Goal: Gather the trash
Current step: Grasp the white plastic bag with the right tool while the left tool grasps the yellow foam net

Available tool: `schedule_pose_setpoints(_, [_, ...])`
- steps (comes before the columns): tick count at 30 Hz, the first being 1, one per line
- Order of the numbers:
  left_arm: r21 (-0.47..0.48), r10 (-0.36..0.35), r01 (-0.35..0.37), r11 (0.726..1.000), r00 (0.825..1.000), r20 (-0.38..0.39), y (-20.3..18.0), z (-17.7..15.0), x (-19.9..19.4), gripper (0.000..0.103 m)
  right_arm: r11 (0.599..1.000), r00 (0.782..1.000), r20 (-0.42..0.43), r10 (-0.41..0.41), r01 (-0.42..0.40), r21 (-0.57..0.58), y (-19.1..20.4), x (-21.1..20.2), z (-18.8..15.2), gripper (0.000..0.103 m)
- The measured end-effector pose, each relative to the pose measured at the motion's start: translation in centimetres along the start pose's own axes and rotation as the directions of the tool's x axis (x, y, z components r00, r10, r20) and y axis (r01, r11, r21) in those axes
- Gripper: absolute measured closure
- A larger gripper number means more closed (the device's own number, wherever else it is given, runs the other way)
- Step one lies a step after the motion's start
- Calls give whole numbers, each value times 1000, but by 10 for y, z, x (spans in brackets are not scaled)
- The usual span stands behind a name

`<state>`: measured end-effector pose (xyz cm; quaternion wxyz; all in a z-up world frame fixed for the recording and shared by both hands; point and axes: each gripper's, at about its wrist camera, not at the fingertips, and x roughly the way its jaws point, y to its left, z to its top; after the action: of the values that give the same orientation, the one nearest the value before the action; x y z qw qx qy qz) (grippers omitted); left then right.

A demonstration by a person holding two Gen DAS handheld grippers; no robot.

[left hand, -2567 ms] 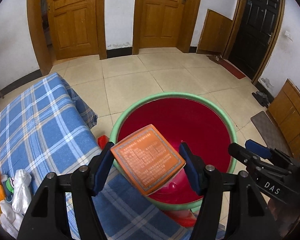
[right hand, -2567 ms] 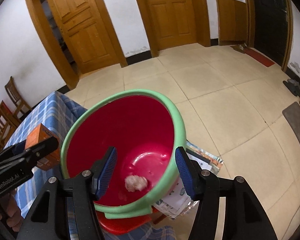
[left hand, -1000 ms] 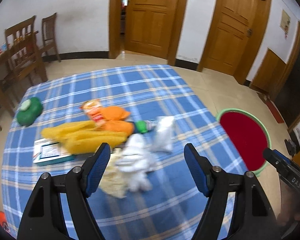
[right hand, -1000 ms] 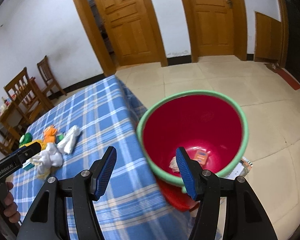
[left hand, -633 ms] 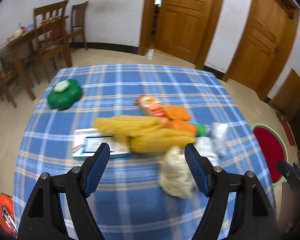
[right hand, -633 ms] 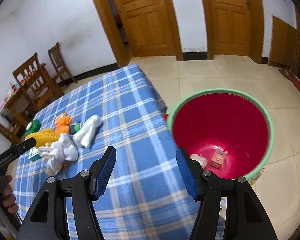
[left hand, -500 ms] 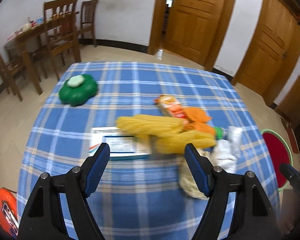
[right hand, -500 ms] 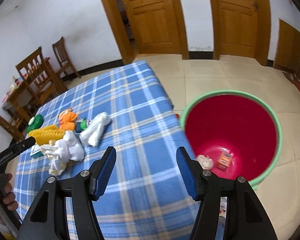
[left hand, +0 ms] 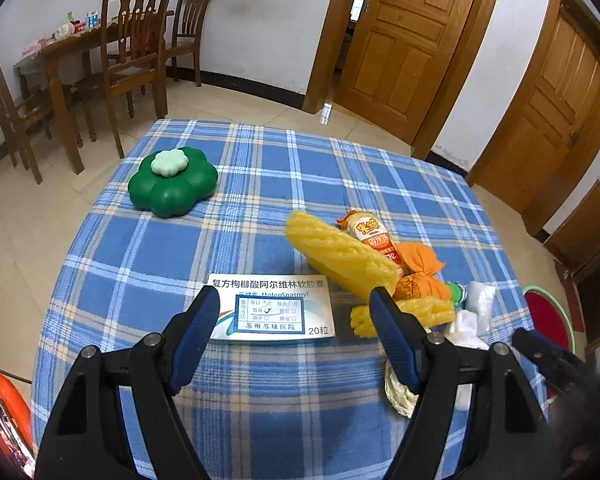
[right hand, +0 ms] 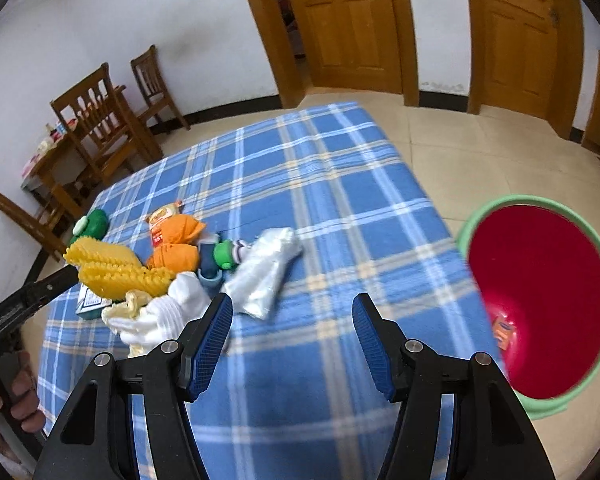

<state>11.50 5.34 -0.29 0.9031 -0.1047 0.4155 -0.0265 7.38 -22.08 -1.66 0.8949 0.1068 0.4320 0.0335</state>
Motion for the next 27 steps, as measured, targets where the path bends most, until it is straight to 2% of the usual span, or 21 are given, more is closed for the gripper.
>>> schedule_pose_setpoints(8, [-33, -14, 14, 999, 1000, 9, 10, 9, -1, 26, 1000, 999, -46, -11, 11, 3, 9, 33, 7, 39])
schedule_pose_setpoints(14, [-71, -70, 70, 995, 998, 8, 11, 18, 10, 26, 1000, 999, -46, 18, -17, 7, 10, 39, 8, 39])
schedule_pose_setpoints(21, [-125, -165, 161, 979, 986, -22, 2, 26, 26, 26, 998, 997, -50, 63, -62, 22, 9, 39, 8, 50])
schedule_pose_setpoints(27, [-106, -186, 183, 977, 982, -18, -11, 33, 29, 26, 997, 996, -48, 69, -68, 32, 8, 35, 7, 54])
